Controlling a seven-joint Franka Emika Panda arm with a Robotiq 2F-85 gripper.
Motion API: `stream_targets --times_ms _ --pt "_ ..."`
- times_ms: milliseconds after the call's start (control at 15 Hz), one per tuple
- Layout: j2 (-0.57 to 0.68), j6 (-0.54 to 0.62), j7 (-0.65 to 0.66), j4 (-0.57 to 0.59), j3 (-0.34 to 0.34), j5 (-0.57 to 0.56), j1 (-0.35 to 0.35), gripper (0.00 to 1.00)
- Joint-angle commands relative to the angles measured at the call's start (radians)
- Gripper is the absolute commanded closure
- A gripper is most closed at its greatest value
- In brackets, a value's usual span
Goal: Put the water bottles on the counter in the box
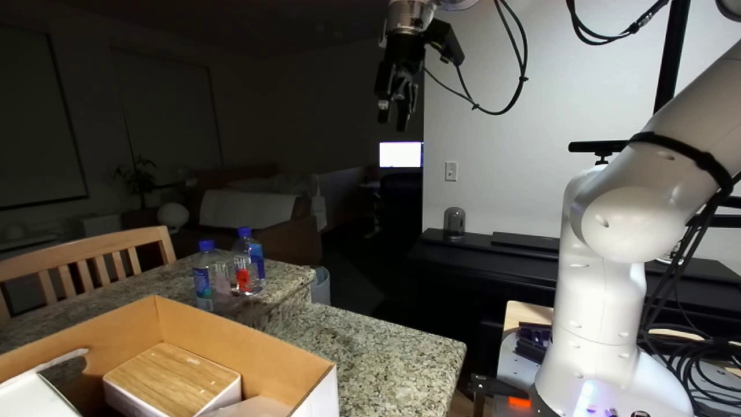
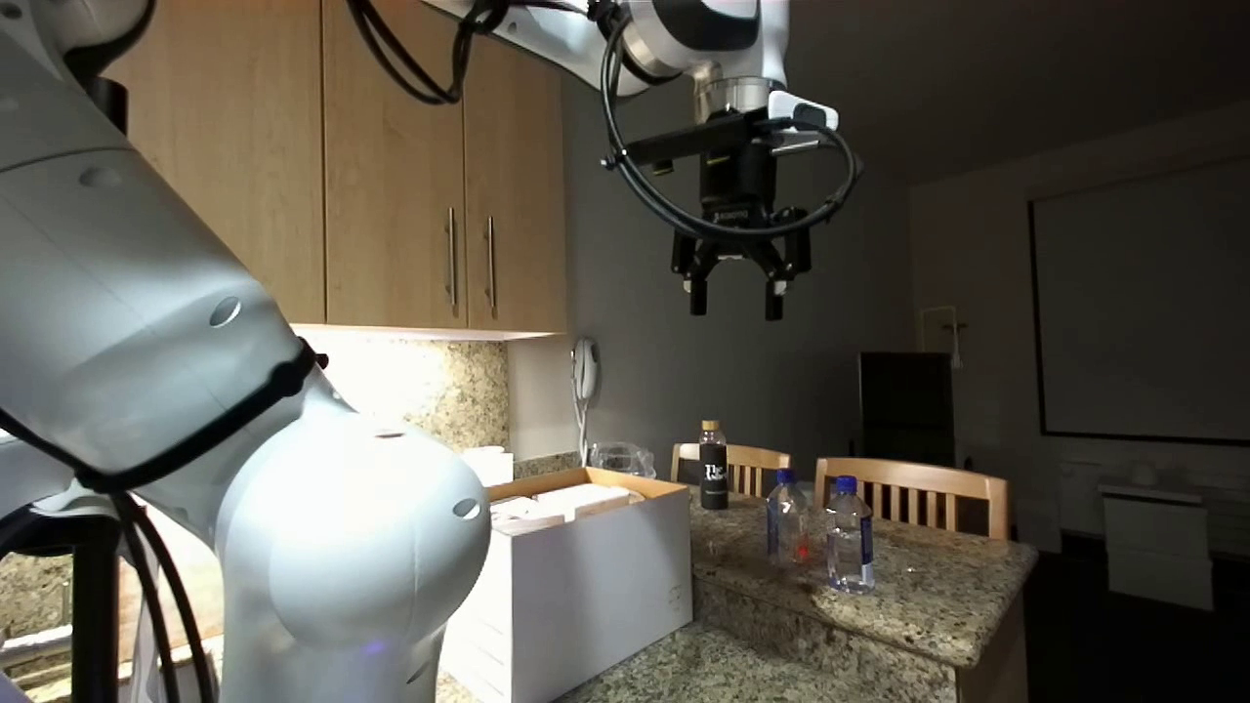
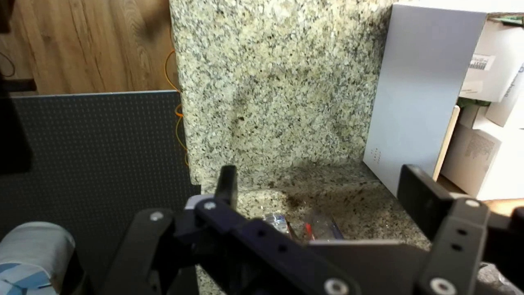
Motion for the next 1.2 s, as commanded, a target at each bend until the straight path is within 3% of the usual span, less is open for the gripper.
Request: stream_targets --times_ms 0,333,400,800,1133 --pt "0.063 0.169 -0.001 -0.042 0.048 0.073 0.038 0.0" --pt "0.195 0.388 0.043 -0.052 0.15 0.056 0.078 0.0" --pt "0.165 0.342 0.014 -0.052 0.125 0.064 0.073 0.0" --pt "0.223 0.38 0.026 -0.034 0.151 0.067 0.082 0.0" --pt "0.412 0.362 0.039 0.131 0.145 0.099 0.087 0.0"
